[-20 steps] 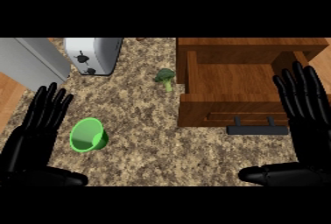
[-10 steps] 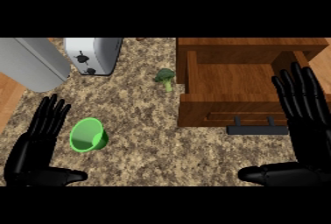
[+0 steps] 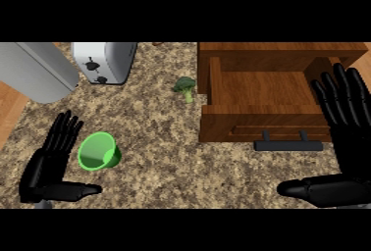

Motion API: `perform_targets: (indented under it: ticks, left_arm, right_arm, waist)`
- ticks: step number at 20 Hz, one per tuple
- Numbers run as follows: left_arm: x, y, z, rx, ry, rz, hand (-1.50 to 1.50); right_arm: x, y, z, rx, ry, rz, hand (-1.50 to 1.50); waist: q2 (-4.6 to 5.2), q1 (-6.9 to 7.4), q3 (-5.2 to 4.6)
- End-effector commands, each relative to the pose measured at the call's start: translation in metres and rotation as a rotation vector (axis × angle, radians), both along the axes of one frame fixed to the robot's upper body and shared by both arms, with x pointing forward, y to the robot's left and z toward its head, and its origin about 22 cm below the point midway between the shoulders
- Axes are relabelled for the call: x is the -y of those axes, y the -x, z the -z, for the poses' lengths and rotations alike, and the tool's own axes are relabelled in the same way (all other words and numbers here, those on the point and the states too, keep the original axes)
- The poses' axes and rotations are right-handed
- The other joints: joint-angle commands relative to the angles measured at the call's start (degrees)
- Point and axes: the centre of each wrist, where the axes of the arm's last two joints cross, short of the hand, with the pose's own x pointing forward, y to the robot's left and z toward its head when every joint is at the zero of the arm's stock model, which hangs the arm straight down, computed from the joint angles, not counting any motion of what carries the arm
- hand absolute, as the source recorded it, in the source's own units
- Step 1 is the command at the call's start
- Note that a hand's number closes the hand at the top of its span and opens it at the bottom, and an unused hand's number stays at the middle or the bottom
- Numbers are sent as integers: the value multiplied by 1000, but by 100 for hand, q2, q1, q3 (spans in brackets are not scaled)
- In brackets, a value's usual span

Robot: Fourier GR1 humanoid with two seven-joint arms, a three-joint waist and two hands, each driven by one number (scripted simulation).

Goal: Pick up the cup, place it into the drawer and close the drawer

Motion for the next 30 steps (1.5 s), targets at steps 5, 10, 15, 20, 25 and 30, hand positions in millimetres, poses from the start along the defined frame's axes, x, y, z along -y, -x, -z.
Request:
perform_targets:
  ticks: [5,10,15,20,25,30]
  left_arm:
    - [-9,3,47,-50,-1,6,-150]
    - [-11,3,71,-46,10,-12,-150]
    - [-30,-13,72,-48,18,-48,-150]
    - [-18,-8,99,-34,-2,-48,-150]
    - [-35,-24,107,-61,10,-50,-150]
    - [-42,-17,113,-45,16,-25,-150]
  right_arm:
    - [-7,19,9,4,3,-1,-150]
    - [-11,-2,0,1,-9,-1,-150]
    - [-9,-1,-13,-4,-4,-19,-150]
    - [-14,1,-9,2,16,-29,-150]
    - [-15,0,-6,11,0,-28,-150]
    - [0,11,-16,4,-20,-29,-150]
  waist:
    - [1,-17,0]
    - [3,-3,0]
    - [4,-8,-1]
    - [5,-15,-2]
    - [12,-40,-4]
    - [8,-36,-3]
